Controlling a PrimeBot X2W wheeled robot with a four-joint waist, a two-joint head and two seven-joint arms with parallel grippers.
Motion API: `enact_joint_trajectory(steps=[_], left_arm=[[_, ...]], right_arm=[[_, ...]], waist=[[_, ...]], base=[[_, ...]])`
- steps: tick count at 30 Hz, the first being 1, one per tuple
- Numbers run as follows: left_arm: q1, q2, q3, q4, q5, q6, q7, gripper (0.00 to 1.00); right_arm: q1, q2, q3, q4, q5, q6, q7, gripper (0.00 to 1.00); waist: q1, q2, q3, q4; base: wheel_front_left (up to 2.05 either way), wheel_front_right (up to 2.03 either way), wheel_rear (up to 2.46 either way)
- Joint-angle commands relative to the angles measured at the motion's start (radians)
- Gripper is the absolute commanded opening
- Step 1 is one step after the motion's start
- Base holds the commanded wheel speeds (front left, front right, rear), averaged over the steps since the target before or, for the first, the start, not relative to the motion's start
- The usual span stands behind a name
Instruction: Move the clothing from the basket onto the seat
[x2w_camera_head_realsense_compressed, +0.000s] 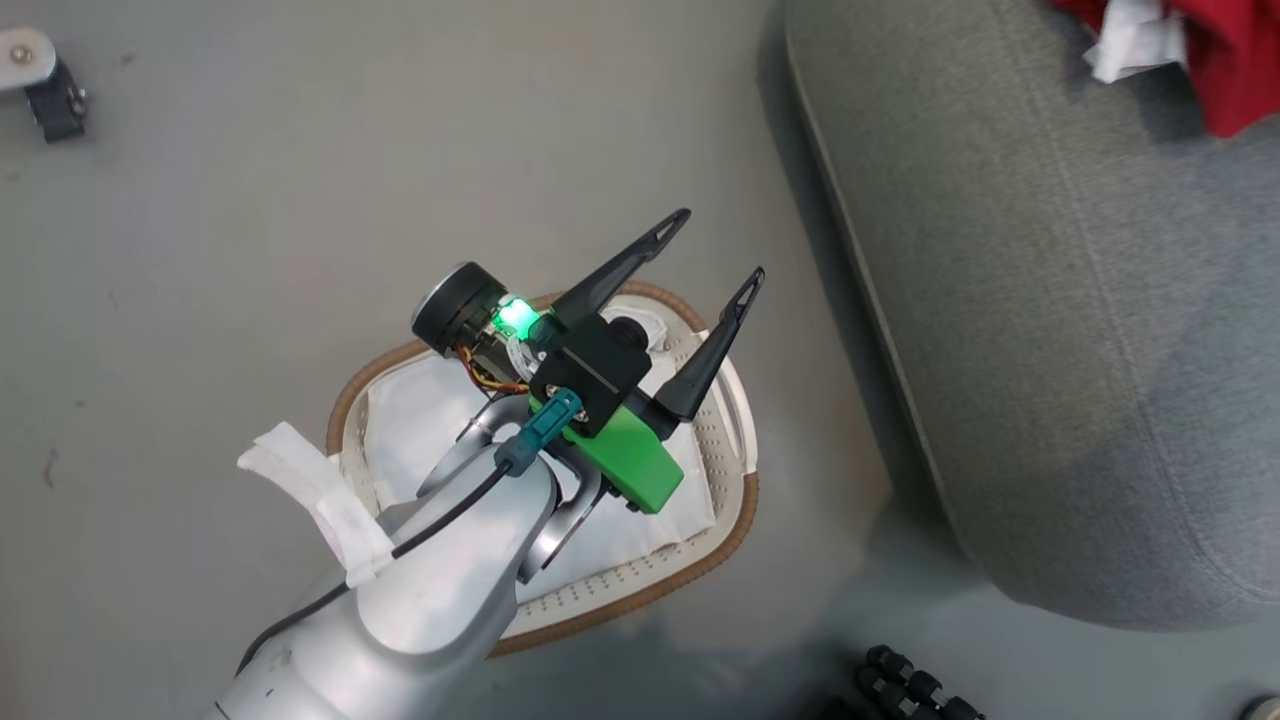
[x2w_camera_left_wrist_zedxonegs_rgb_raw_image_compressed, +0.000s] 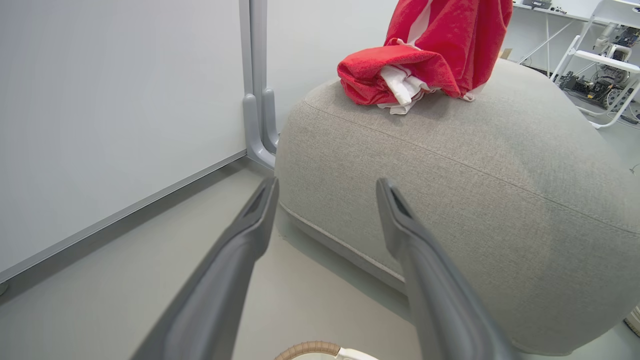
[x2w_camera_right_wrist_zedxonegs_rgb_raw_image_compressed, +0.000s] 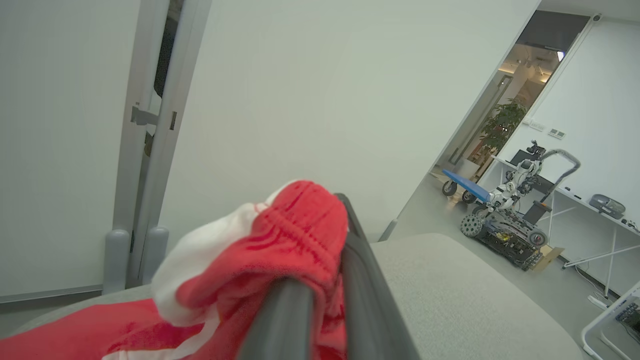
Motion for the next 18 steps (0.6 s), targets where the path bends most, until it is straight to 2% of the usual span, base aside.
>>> enact_joint_trajectory(steps=[1,10,11,12,13,15,16,18], left_arm=[[-0.021,0.007,0.003,-0.006,0.009,0.006,-0.002,1.00],[-0.039,0.015,-0.019,-0.015,0.022,0.008,0.013,1.00],[-0.039,0.016,-0.020,-0.015,0.021,0.008,0.014,1.00],[-0.039,0.017,-0.021,-0.014,0.019,0.008,0.012,1.00],[-0.037,0.018,-0.021,-0.012,0.017,0.008,0.011,1.00],[-0.031,0.018,-0.023,-0.009,0.013,0.010,0.010,1.00],[-0.027,0.019,-0.023,-0.006,0.010,0.010,0.008,1.00],[-0.019,0.019,-0.022,-0.001,0.004,0.009,0.006,1.00]], right_arm=[[0.041,0.024,-0.015,0.020,-0.006,-0.001,-0.002,0.00],[0.154,0.124,-0.075,0.085,-0.050,-0.001,-0.002,0.00],[0.161,0.133,-0.076,0.083,-0.053,-0.001,-0.002,0.13],[0.169,0.143,-0.075,0.078,-0.054,-0.001,-0.002,0.31],[0.176,0.150,-0.074,0.072,-0.055,-0.001,-0.002,0.43],[0.188,0.169,-0.068,0.059,-0.054,-0.001,-0.002,0.43],[0.197,0.177,-0.061,0.053,-0.051,-0.001,-0.002,1.00],[0.216,0.186,-0.047,0.039,-0.039,-0.001,-0.002,1.00]], waist=[[-0.0001,0.0093,0.069,0.048],[-0.0001,0.0093,0.105,0.026],[-0.0001,0.0093,0.105,0.023],[-0.0001,0.0093,0.104,0.018],[-0.0001,0.0093,0.102,0.015],[-0.0001,0.0093,0.094,0.009],[-0.0001,0.0093,0.087,0.006],[-0.0001,0.0093,0.073,0.001]], base=[[0.00,0.00,0.00],[0.00,0.00,0.00],[0.00,0.00,0.00],[0.00,0.00,0.00],[0.00,0.00,0.00],[0.00,0.00,0.00],[0.00,0.00,0.00],[0.00,0.00,0.00]])
